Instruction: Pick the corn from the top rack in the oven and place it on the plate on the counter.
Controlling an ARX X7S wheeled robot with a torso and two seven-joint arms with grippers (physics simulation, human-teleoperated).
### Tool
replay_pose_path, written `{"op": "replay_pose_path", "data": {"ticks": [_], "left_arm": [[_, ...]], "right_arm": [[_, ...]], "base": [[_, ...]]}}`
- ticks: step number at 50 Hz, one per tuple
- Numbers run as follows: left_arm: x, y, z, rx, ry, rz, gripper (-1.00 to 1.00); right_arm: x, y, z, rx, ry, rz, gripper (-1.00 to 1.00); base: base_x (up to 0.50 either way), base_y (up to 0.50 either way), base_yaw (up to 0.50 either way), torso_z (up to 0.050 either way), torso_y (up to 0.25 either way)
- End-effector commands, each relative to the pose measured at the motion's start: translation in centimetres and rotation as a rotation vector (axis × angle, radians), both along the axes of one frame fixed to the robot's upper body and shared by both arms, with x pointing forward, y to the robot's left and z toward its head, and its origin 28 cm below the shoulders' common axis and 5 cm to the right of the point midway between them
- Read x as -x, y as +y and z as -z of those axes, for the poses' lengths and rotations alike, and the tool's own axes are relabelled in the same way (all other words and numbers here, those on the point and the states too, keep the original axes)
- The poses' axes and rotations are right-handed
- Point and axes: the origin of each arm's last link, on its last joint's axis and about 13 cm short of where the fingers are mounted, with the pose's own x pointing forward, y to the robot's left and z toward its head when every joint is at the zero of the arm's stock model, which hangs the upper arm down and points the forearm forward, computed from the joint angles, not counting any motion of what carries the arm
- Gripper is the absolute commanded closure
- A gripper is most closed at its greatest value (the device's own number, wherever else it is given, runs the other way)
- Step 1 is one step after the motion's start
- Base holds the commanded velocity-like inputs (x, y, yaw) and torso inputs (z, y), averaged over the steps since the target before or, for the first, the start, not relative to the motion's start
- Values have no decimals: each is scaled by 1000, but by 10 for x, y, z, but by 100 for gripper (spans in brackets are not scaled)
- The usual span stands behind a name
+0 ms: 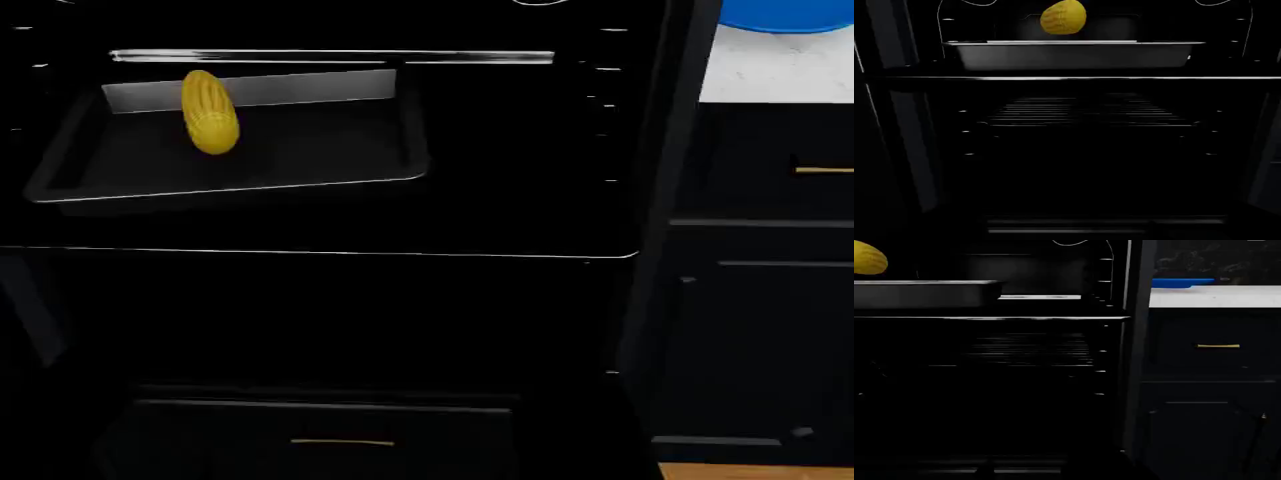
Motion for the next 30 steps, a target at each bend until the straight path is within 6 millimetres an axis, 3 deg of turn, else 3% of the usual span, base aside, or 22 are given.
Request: {"op": "replay_pose_path", "data": {"ticks": [1,4,9,13,23,30], "left_arm": [[0,2,0,0,0,-11,-100],[2,-1,-2,-8,7,18,-100],[3,-2,-6,-28,4,5,-100],[4,-4,-23,-66,-31,-2,-100],[6,1,-89,-142,-181,-49,-100],[2,6,-119,-150,-226,-47,-100]], "right_arm": [[0,0,0,9,0,0,-100],[2,0,1,-65,15,-115,-100],[-1,-2,-5,-79,-8,-109,-100],[-1,-4,-26,-28,-20,-117,-100],[-9,-6,-91,46,-144,-148,-100],[-12,-7,-121,81,-186,-164,-100]], "base": [[0,0,0,0,0],[0,0,0,0,0],[0,0,0,0,0],[0,0,0,0,0],[0,0,0,0,0],[0,0,0,0,0]]}}
